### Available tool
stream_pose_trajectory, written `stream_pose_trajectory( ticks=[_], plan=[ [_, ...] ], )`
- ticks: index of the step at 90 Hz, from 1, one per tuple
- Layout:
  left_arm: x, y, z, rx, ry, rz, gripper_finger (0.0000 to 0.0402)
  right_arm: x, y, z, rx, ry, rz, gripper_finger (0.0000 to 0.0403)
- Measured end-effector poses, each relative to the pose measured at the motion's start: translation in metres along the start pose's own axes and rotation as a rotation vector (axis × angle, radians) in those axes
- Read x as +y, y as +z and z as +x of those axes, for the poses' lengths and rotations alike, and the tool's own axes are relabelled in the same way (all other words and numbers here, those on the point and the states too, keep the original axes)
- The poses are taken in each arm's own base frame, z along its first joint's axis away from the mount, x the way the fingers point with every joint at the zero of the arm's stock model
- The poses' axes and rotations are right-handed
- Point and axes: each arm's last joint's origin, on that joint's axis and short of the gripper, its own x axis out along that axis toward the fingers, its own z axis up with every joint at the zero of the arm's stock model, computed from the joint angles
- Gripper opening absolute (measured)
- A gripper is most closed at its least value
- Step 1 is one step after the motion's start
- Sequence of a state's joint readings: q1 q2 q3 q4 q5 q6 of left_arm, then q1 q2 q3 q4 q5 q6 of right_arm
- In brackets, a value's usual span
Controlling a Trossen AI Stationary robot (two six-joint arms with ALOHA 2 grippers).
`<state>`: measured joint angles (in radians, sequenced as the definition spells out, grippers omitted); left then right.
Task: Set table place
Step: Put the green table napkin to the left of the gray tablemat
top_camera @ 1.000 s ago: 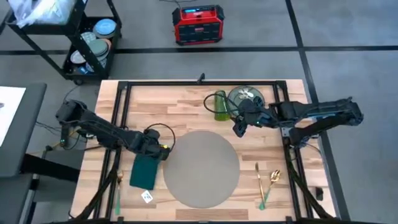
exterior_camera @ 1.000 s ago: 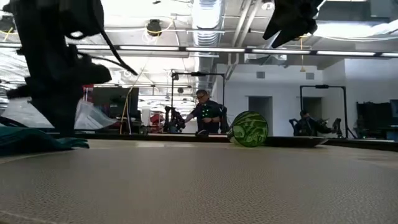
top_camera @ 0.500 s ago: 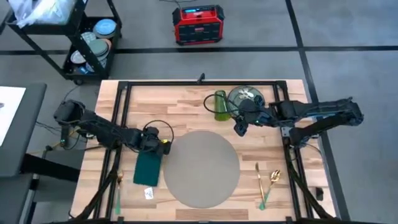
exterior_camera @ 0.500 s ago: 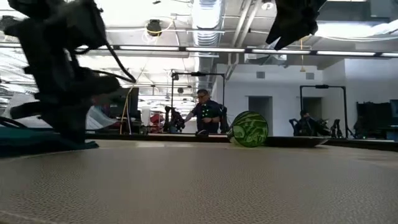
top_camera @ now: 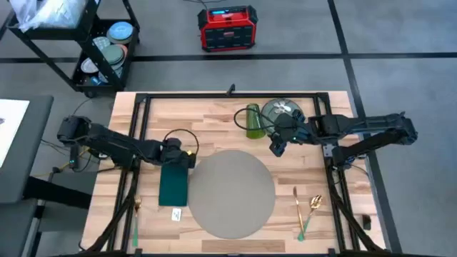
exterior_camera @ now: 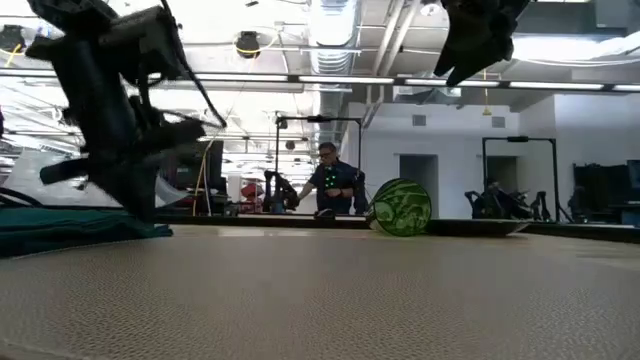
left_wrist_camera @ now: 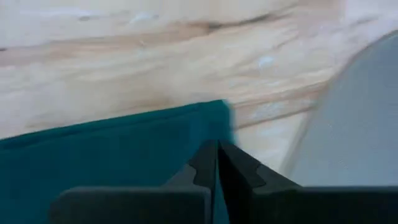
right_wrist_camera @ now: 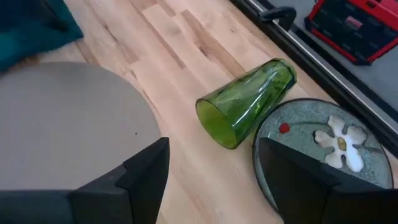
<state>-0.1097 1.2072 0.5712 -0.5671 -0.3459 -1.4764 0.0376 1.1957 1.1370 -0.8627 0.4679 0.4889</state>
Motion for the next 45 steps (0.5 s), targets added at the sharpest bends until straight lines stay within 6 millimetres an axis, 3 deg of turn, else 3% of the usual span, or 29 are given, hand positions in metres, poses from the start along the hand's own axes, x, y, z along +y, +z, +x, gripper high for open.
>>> stream_pose_trajectory(
  ticks=[19,45],
  plan=[
    [-0.010,0.010,-0.049,0.007,-0.104,0.024,0.0000,0.000,0.000,0.000,0.001,-0.001,-0.004,0.0234],
    [-0.004,-0.050,-0.060,0.121,-0.040,0.069,0.0000,0.000,0.000,0.000,0.001,-0.001,-0.026,0.0234]
  ],
)
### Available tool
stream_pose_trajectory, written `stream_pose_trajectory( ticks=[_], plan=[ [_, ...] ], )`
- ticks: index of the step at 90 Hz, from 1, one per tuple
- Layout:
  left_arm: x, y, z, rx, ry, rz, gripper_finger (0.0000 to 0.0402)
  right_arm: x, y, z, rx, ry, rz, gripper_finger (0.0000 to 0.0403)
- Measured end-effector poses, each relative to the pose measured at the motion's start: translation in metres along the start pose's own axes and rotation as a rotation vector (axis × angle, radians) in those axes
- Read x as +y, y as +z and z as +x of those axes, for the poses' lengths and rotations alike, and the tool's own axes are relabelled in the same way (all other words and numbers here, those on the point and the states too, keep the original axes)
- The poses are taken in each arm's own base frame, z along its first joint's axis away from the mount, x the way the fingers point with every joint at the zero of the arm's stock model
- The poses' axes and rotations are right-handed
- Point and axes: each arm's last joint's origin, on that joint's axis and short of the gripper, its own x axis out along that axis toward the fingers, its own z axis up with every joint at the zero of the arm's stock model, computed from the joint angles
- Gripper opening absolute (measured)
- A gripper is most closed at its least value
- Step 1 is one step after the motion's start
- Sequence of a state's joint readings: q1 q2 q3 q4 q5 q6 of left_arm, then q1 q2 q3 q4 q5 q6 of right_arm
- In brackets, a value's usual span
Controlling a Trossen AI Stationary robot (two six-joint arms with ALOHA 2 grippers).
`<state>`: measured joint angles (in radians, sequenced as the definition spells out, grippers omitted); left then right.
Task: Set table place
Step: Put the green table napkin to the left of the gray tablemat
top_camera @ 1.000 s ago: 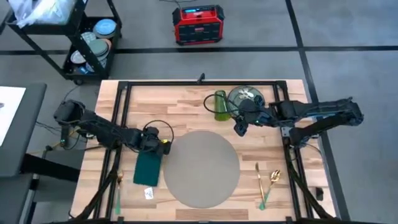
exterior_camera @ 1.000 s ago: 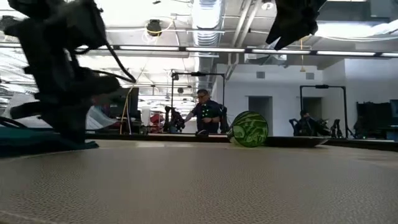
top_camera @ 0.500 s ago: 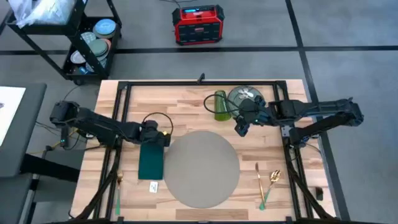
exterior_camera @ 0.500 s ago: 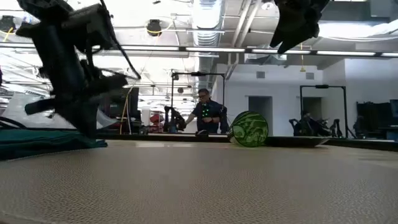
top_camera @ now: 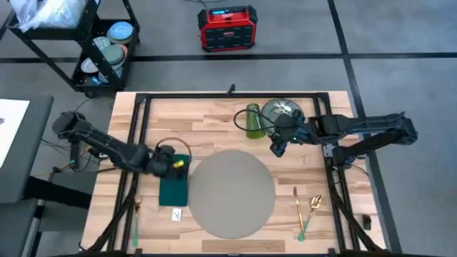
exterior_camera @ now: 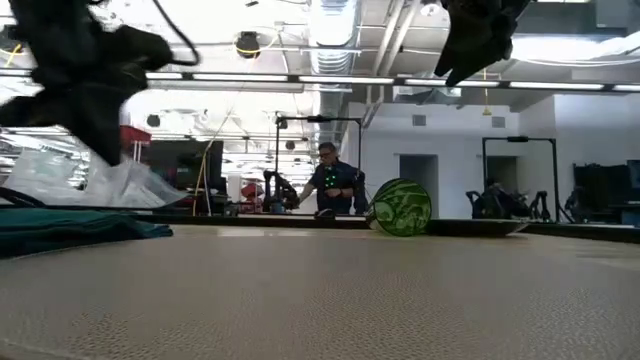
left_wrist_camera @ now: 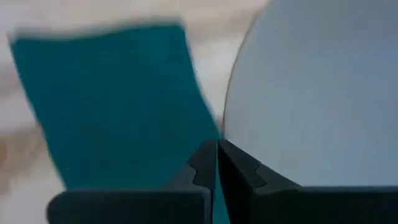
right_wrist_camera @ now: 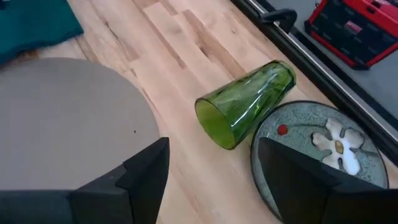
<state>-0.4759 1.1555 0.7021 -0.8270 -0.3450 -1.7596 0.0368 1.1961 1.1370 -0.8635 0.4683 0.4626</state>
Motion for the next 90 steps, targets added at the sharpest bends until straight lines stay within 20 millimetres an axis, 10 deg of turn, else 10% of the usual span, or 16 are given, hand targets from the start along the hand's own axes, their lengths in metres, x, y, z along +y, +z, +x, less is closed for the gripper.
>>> stream_pose_trajectory(
  ticks=[49,90],
  plan=[
    [0.010,-0.057,0.067,-0.024,0.013,-0.090,0.0000,0.001,0.001,0.000,-0.012,0.006,0.007,0.0234],
    [0.014,-0.074,0.047,0.059,0.031,-0.156,0.0000,0.001,0.001,0.000,-0.008,0.005,0.004,0.0234]
  ],
)
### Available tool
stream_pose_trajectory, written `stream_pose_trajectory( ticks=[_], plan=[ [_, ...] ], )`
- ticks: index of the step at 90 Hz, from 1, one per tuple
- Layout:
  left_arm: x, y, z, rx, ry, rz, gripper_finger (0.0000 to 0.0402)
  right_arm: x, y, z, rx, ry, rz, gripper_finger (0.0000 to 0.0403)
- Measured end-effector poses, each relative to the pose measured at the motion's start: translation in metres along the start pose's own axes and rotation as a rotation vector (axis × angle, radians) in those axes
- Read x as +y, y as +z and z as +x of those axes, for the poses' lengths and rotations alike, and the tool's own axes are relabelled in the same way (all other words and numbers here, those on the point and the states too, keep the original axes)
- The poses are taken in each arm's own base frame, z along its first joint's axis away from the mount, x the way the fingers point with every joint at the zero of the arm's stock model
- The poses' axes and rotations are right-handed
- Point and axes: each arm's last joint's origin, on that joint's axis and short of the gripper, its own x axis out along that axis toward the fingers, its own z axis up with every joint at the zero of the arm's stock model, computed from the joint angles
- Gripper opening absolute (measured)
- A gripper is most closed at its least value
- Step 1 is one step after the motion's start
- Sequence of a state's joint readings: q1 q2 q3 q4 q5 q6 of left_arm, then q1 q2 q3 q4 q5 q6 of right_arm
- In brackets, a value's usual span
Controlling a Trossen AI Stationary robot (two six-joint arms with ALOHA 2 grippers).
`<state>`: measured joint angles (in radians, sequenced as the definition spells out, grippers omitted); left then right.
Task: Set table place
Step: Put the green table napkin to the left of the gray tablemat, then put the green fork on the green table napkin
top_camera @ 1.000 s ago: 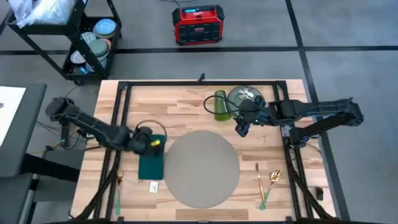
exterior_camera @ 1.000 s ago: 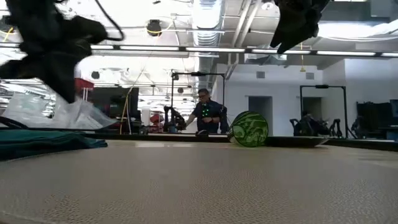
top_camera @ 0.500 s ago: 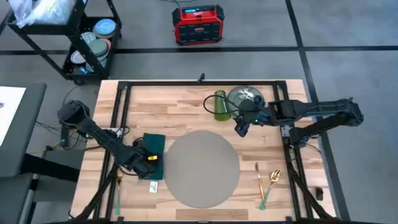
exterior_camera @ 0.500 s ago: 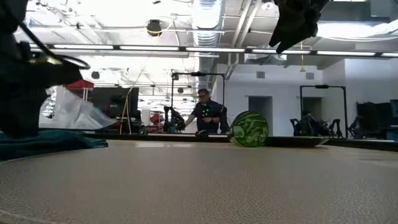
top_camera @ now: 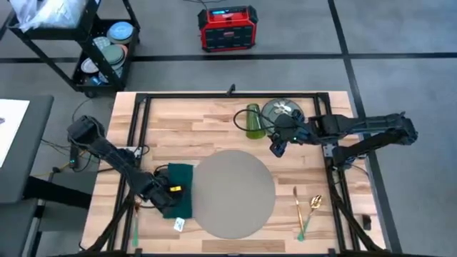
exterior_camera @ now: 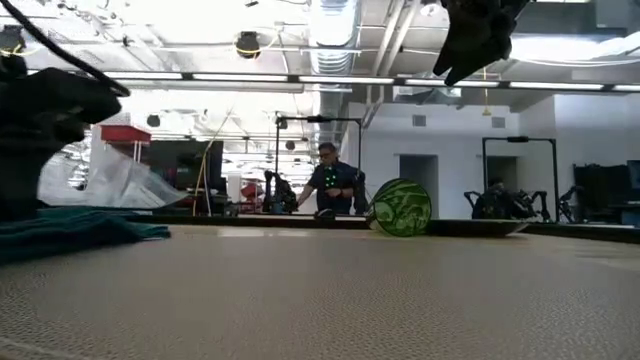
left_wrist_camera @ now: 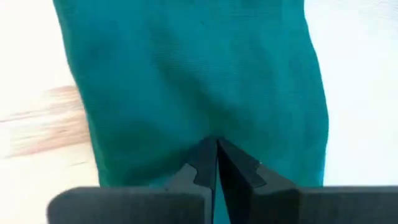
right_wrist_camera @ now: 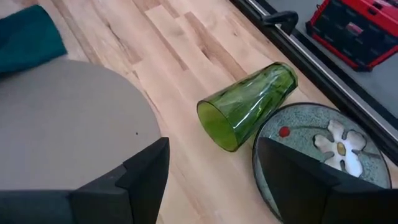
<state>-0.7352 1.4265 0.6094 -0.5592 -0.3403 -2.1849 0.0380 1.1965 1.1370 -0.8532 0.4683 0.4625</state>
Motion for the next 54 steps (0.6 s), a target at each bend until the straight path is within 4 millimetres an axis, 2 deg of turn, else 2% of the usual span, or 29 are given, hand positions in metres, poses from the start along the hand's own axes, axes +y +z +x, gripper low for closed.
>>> stream_pose_trajectory(
  ticks=[13,27,34,45,54],
  plan=[
    [0.005,0.002,-0.008,0.012,0.021,0.001,0.0000,0.000,0.000,0.000,0.001,-0.001,-0.001,0.0234],
    [0.006,0.008,-0.030,-0.013,0.053,0.036,0.0000,0.000,-0.001,0.000,0.008,-0.004,-0.006,0.0234],
    [0.007,0.009,-0.034,-0.020,0.047,0.084,0.0000,0.000,-0.001,0.000,0.006,-0.002,-0.005,0.0234],
    [0.002,0.007,-0.037,0.025,0.023,0.112,0.0000,0.000,-0.001,0.000,0.006,-0.003,-0.006,0.0234],
    [-0.007,0.007,-0.058,0.020,0.033,0.056,0.0000,0.000,-0.001,0.000,0.008,-0.003,-0.009,0.0234]
  ],
)
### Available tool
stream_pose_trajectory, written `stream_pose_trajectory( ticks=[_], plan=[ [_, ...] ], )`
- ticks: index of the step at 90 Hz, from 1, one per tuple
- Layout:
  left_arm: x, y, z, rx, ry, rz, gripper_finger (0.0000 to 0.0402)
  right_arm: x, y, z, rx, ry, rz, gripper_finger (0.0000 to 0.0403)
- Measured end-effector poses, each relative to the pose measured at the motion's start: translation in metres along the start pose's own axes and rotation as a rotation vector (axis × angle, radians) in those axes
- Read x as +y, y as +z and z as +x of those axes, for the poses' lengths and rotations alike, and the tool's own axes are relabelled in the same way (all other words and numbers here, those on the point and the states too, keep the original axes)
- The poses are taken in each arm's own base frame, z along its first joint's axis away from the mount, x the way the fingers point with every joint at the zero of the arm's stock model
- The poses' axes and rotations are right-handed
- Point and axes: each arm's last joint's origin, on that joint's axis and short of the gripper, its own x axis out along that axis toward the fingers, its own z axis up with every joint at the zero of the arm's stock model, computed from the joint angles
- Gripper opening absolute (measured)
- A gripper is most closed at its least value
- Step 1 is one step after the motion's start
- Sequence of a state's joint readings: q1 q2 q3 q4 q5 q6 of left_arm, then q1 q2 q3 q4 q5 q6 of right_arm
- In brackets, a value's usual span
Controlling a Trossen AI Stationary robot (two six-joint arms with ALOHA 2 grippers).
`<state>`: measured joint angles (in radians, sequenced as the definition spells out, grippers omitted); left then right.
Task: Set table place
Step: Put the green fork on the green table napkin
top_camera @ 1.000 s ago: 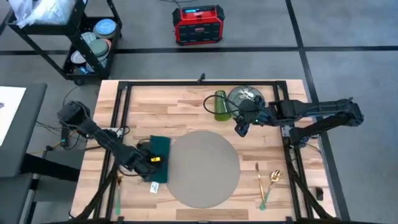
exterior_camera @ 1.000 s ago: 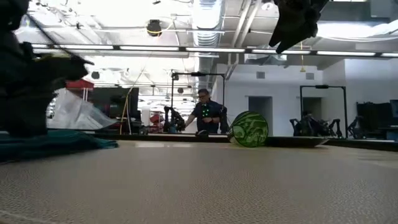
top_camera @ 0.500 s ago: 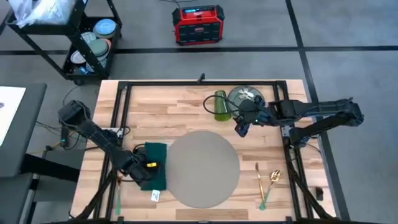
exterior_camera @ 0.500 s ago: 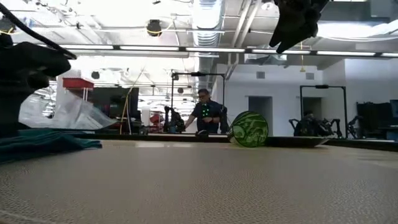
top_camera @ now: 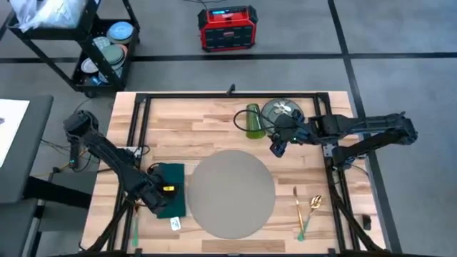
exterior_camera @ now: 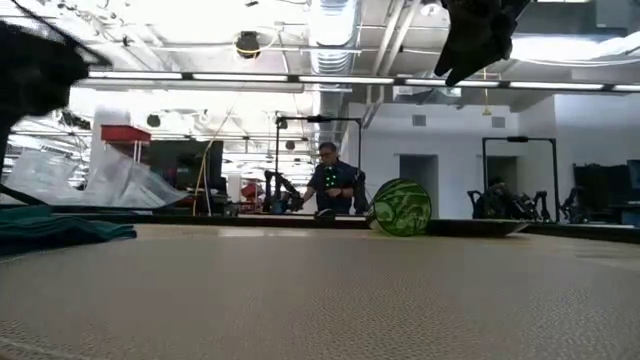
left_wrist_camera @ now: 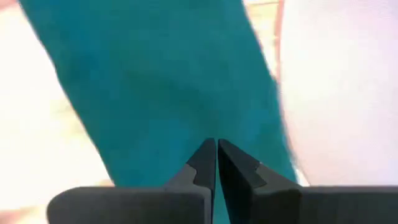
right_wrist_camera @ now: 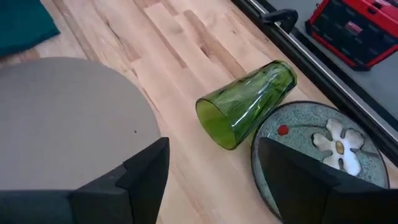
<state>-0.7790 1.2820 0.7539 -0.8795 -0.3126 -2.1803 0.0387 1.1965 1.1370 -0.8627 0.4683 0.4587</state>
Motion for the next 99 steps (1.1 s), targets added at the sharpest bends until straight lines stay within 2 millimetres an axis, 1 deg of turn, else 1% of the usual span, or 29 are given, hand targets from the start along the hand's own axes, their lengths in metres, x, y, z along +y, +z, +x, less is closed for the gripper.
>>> stream_pose_trajectory(
  ticks=[14,19,23,29,37,43,48,55,59,64,72,79,88,99],
  plan=[
    [-0.012,0.002,-0.047,-0.040,0.055,-0.001,0.0000,-0.001,0.001,0.001,-0.002,-0.003,-0.009,0.0234],
    [-0.015,0.001,-0.058,-0.052,0.074,-0.007,0.0000,-0.002,0.001,0.001,-0.002,-0.004,-0.014,0.0234],
    [-0.018,-0.001,-0.063,-0.047,0.107,-0.003,0.0000,-0.002,0.001,0.001,-0.002,-0.004,-0.014,0.0234],
    [-0.021,-0.007,-0.064,-0.008,0.176,-0.001,0.0000,-0.002,0.001,0.001,-0.002,-0.005,-0.014,0.0234],
    [-0.026,-0.016,-0.056,-0.001,0.238,0.007,0.0000,-0.001,0.001,0.001,-0.003,-0.004,-0.014,0.0234],
    [-0.036,-0.025,-0.050,-0.019,0.178,0.023,0.0000,-0.001,0.003,0.001,-0.019,0.004,-0.005,0.0234],
    [-0.044,-0.029,-0.047,-0.060,0.105,0.055,0.0000,0.002,0.008,0.002,-0.065,0.025,0.024,0.0234],
    [-0.049,-0.035,-0.049,-0.056,0.071,0.067,0.0000,0.008,0.017,0.008,-0.100,0.124,0.064,0.0234],
    [-0.045,-0.041,-0.053,-0.013,0.078,0.099,0.0000,0.011,0.020,0.013,-0.096,0.186,0.076,0.0234],
    [-0.035,-0.051,-0.059,0.076,0.121,0.144,0.0000,0.016,0.024,0.018,-0.097,0.245,0.091,0.0234],
    [-0.015,-0.069,-0.070,0.211,0.207,0.230,0.0000,0.019,0.025,0.024,-0.089,0.255,0.100,0.0234],
    [0.000,-0.082,-0.074,0.260,0.241,0.276,0.0000,0.022,0.023,0.025,-0.080,0.258,0.089,0.0228],
    [0.017,-0.089,-0.069,0.274,0.280,0.334,0.0000,0.026,0.022,0.020,-0.095,0.274,0.091,0.0206],
    [0.040,-0.092,-0.051,0.292,0.347,0.382,0.0000,0.029,0.021,0.011,-0.107,0.302,0.091,0.0172]
  ],
)
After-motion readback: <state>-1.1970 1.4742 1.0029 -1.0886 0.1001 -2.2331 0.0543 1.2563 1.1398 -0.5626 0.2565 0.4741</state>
